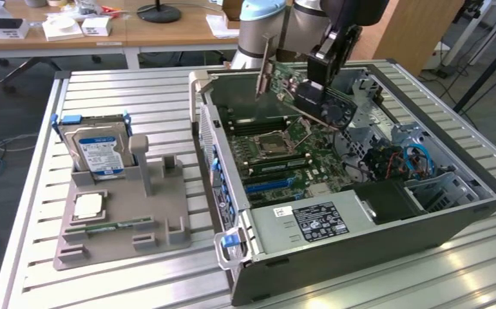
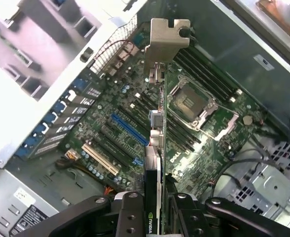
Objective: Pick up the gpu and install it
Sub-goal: 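Insert the gpu into the slot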
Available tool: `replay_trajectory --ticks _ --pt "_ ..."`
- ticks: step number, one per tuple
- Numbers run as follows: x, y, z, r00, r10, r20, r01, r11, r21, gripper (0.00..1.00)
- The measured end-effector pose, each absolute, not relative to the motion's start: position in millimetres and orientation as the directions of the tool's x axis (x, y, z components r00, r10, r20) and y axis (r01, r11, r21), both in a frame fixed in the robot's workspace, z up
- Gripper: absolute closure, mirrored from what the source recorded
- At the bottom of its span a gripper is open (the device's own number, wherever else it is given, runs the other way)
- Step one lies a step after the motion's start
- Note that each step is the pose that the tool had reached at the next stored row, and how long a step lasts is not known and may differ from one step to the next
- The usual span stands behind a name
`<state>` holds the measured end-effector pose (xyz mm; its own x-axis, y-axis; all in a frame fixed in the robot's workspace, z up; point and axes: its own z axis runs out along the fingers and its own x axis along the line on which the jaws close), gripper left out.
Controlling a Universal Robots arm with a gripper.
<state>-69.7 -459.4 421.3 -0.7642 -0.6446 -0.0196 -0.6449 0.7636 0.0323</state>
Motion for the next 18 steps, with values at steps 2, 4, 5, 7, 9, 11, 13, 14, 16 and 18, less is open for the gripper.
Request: replay_trajectory --ticks 2,4,5,7,9,11,13,14,16,18 --pt "-69.7 -459.4 421.0 -0.741 -0.671 -0.019 -0.672 0.740 0.032 0.74" --pt "-69.7 -459.4 420.9 -0.715 -0.699 -0.019 -0.699 0.715 0.032 0.74" --pt "-69.7 -459.4 420.8 -0.703 -0.711 -0.019 -0.712 0.702 0.032 0.74" --pt "-69.7 -459.4 420.5 -0.676 -0.736 -0.019 -0.736 0.676 0.032 0.74" --pt "-69.7 -459.4 420.4 -0.650 -0.760 -0.019 -0.760 0.649 0.032 0.74" --pt "-69.7 -459.4 420.3 -0.621 -0.784 -0.019 -0.784 0.620 0.032 0.74" --pt "-69.7 -459.4 420.2 -0.592 -0.805 -0.019 -0.806 0.592 0.032 0.74" --pt "-69.7 -459.4 420.1 -0.578 -0.816 -0.019 -0.816 0.577 0.032 0.74" --pt "-69.7 -459.4 420.0 -0.547 -0.837 -0.019 -0.837 0.547 0.032 0.74" --pt "-69.7 -459.4 419.8 -0.517 -0.856 -0.019 -0.856 0.516 0.032 0.74"
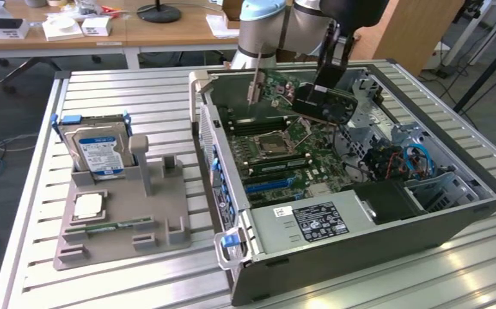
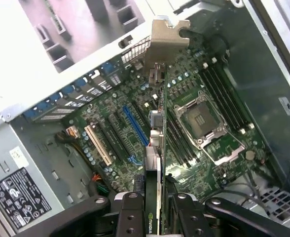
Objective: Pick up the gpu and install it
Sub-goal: 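Insert the gpu into the slot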
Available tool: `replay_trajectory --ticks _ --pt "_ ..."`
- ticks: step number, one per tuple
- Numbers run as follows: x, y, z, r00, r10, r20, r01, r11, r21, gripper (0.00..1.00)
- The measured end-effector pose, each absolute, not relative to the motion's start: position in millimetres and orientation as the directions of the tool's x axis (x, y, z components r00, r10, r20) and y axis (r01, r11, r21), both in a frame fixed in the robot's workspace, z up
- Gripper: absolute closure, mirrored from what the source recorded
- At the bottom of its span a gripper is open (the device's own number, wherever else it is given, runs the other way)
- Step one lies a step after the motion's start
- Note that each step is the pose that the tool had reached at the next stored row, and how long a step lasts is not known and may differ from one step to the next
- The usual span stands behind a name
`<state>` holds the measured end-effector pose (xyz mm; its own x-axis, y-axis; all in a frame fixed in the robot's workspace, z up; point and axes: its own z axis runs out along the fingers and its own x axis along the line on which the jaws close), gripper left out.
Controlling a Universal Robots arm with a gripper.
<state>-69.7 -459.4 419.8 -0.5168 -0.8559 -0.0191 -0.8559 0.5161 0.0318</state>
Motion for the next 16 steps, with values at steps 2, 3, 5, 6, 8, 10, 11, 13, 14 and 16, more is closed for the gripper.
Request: replay_trajectory --ticks 2,3,5,6,8,10,11,13,14,16 --pt "-69.7 -459.4 419.7 -0.486 -0.874 -0.019 -0.874 0.485 0.032 0.74" --pt "-69.7 -459.5 419.6 -0.470 -0.882 -0.019 -0.882 0.469 0.032 0.74" --pt "-69.7 -459.4 419.5 -0.437 -0.899 -0.019 -0.899 0.436 0.032 0.74" --pt "-69.7 -459.4 419.5 -0.421 -0.907 -0.019 -0.907 0.421 0.032 0.74" --pt "-69.7 -459.4 419.4 -0.390 -0.921 -0.019 -0.921 0.389 0.032 0.74" --pt "-69.7 -459.4 419.2 -0.355 -0.935 -0.018 -0.935 0.354 0.031 0.74" --pt "-69.7 -459.4 419.1 -0.338 -0.941 -0.018 -0.941 0.338 0.031 0.74" --pt "-69.7 -459.4 419.0 -0.304 -0.952 -0.018 -0.952 0.303 0.031 0.74" --pt "-69.7 -459.4 419.0 -0.287 -0.958 -0.018 -0.958 0.286 0.031 0.74" --pt "-69.7 -459.4 418.8 -0.251 -0.968 -0.017 -0.968 0.251 0.031 0.74"
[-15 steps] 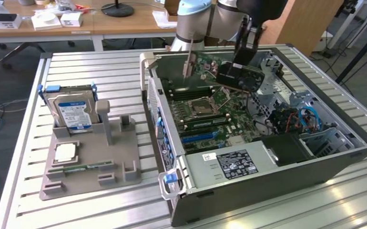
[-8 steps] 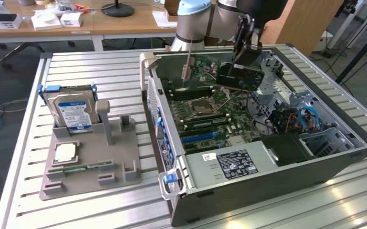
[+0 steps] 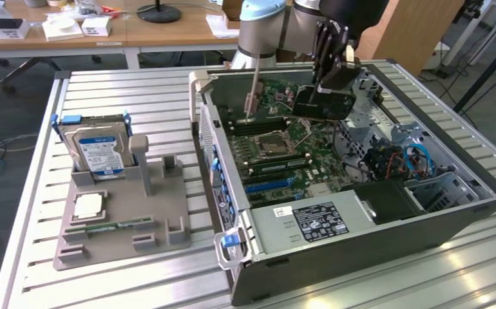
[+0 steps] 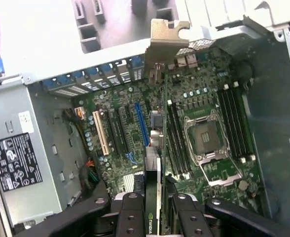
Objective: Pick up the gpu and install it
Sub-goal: 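Insert the gpu into the slot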
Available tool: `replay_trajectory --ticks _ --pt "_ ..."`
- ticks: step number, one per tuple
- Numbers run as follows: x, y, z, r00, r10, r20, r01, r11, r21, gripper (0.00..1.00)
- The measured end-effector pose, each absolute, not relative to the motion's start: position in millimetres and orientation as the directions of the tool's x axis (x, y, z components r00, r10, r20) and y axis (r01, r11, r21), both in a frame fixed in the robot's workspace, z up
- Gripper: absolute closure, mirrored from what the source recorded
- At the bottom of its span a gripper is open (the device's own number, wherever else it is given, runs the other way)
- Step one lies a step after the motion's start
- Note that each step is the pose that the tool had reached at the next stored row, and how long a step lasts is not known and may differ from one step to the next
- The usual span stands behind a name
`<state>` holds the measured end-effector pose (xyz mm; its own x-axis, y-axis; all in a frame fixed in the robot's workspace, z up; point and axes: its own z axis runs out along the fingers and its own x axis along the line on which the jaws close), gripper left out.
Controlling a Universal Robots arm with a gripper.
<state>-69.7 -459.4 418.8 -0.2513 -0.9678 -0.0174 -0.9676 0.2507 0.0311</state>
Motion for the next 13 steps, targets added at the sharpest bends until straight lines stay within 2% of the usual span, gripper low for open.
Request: replay_trajectory --ticks 9,13 --pt "-69.7 -459.4 418.0 -0.091 -0.996 -0.017 -0.995 0.090 0.031 0.74" --pt "-69.7 -459.5 418.0 -0.069 -0.997 -0.017 -0.997 0.068 0.031 0.74"
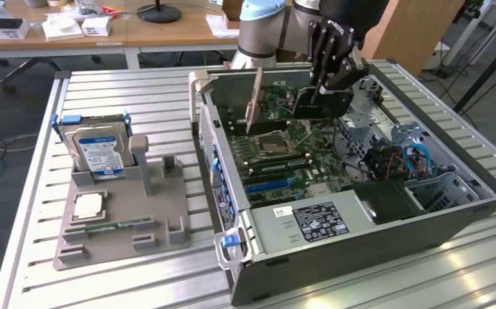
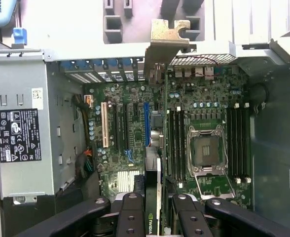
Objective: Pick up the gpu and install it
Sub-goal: 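Insert the gpu into the slot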
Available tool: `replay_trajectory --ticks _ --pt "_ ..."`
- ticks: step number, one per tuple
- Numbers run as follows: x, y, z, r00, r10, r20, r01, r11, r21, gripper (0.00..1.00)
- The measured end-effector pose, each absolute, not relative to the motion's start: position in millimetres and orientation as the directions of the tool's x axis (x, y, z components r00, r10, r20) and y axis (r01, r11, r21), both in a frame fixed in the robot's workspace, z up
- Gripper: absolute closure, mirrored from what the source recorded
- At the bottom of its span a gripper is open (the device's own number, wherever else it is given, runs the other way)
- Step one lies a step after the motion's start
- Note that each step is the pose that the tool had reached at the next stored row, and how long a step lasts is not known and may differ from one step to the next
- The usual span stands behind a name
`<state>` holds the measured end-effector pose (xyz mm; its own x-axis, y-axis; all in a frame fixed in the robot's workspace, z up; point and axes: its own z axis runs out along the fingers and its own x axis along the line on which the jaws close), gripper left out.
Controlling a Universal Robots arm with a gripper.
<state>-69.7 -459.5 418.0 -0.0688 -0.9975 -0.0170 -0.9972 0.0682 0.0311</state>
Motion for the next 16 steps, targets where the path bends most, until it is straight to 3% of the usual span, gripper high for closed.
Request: replay_trajectory --ticks 16 --pt "-69.9 -459.5 414.9 -0.032 -0.999 -0.018 -0.999 0.032 0.007 0.74"
